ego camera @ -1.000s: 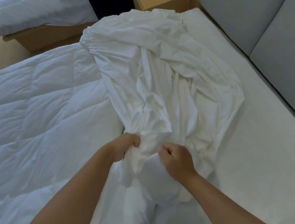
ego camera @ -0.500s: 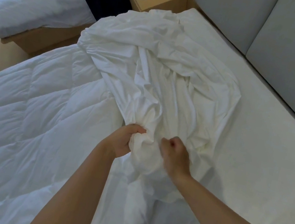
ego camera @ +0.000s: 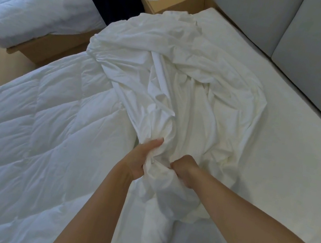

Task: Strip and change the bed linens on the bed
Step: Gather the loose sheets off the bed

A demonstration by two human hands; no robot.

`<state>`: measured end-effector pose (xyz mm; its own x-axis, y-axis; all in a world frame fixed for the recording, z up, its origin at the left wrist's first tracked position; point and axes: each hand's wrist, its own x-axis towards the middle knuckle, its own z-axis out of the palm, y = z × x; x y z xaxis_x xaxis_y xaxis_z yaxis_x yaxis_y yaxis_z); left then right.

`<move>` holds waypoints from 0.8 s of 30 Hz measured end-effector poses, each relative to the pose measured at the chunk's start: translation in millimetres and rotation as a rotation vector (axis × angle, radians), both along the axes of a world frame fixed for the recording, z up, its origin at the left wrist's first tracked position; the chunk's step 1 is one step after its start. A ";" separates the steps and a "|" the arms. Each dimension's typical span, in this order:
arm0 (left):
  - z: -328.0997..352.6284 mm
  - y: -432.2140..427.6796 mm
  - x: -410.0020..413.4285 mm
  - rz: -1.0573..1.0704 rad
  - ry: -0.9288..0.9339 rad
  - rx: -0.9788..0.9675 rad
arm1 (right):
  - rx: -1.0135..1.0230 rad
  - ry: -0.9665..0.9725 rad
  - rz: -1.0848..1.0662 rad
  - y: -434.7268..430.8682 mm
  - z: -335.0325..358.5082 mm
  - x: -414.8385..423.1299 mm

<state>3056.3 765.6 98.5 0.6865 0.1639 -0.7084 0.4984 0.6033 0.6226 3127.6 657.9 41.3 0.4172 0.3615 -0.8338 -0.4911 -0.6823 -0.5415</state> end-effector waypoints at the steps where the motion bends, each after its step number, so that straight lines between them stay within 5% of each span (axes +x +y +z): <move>1: 0.5 1.1 -1.3 -0.024 -0.016 0.022 | -0.005 -0.053 -0.015 0.6 -1.4 -0.5; 5: 4.8 9.6 -6.0 -0.181 0.114 0.288 | 0.120 -0.355 -0.251 3.2 22.1 8.5; 9: 6.0 10.6 -4.8 -0.302 0.224 0.505 | 0.642 -0.065 -0.430 30.3 95.9 24.5; 13: 33.4 27.6 10.5 0.070 -0.134 0.348 | 0.847 0.019 -0.309 54.6 150.8 18.6; 19: 56.2 37.7 -4.4 0.194 -0.622 0.120 | 0.736 -0.400 -0.090 49.5 149.0 14.9; 24: 59.3 39.8 -9.2 0.394 -0.722 -0.099 | 0.674 -0.675 -0.178 40.5 142.9 13.4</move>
<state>3047.2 805.4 157.7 0.8834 0.4476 -0.1386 -0.2633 0.7188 0.6434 3141.0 698.4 184.2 0.8267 0.5612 -0.0398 0.0004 -0.0713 -0.9975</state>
